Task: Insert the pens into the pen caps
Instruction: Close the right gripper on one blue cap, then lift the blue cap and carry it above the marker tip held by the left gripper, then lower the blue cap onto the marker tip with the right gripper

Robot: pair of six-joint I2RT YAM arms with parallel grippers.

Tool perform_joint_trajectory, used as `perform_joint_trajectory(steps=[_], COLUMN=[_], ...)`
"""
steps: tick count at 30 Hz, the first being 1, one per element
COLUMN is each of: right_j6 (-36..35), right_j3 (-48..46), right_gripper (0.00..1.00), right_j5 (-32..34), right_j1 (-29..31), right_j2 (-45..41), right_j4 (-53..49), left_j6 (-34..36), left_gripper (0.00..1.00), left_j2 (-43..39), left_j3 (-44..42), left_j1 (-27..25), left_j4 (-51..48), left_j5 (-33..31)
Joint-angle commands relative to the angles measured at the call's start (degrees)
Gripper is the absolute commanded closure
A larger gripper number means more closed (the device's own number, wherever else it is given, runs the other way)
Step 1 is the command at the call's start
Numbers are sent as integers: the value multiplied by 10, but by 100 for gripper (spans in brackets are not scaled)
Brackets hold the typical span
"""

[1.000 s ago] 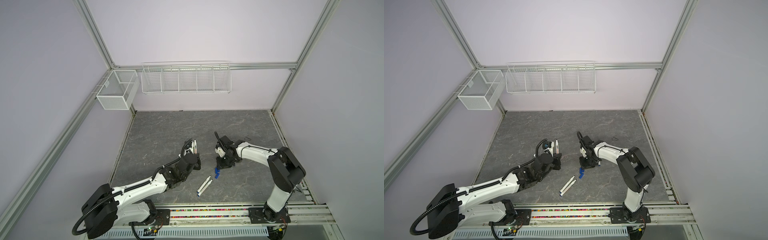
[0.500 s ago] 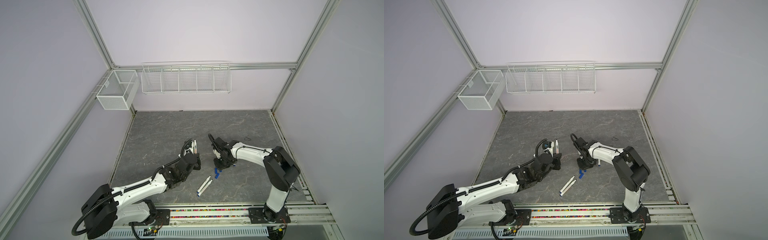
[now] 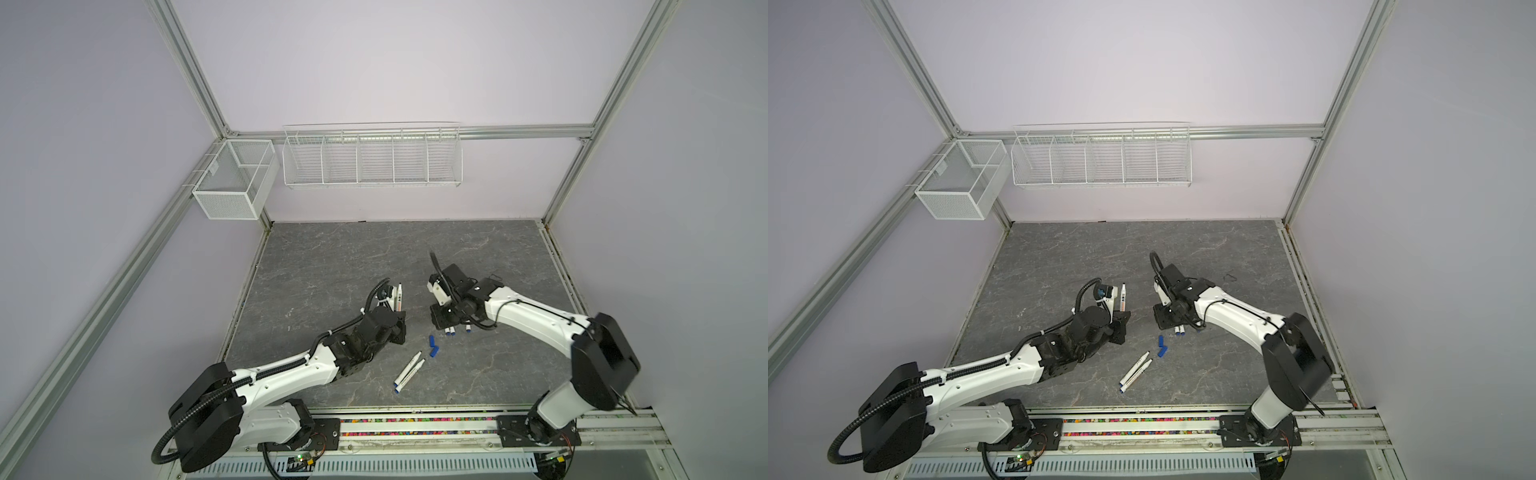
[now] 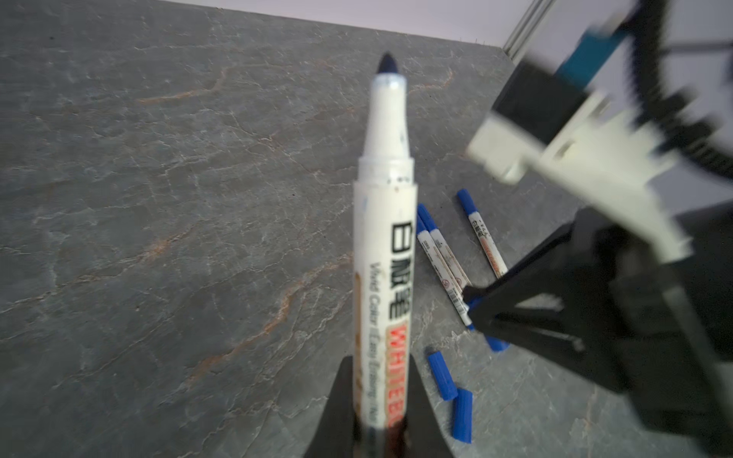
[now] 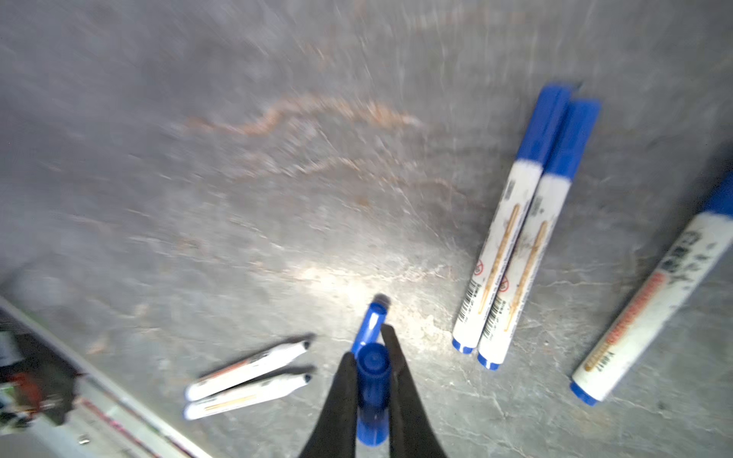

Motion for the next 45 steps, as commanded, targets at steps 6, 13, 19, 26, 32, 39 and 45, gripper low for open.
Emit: perform_joint_trajectory(steps=[6, 13, 19, 26, 32, 39, 45], right_j6=[89, 84, 77, 78, 74, 63, 18], right_j3=[-71, -77, -80, -88, -96, -114, -93], right_gripper=[88, 87, 87, 87, 87, 87, 87], right_j5=[-145, -180, -179, -184, -200, -229, -270], right_j1=[-79, -79, -79, -79, -78, -79, -79], right_j2=[-140, -144, -148, -155, -165, -186, -185], right_j4=[184, 206, 204, 208, 202, 187, 119], left_j6=[73, 87, 89, 87, 84, 85, 86], left_gripper=[100, 100, 100, 100, 100, 100, 100], left_j2=[37, 63, 66, 68, 65, 56, 51], left_j3=[30, 54, 61, 62, 60, 50, 52], left_j1=[-25, -40, -41, -41, -41, -41, -40], left_j4=[50, 46, 43, 42, 40, 64, 106], left_j5=[135, 155, 164, 160, 154, 143, 136])
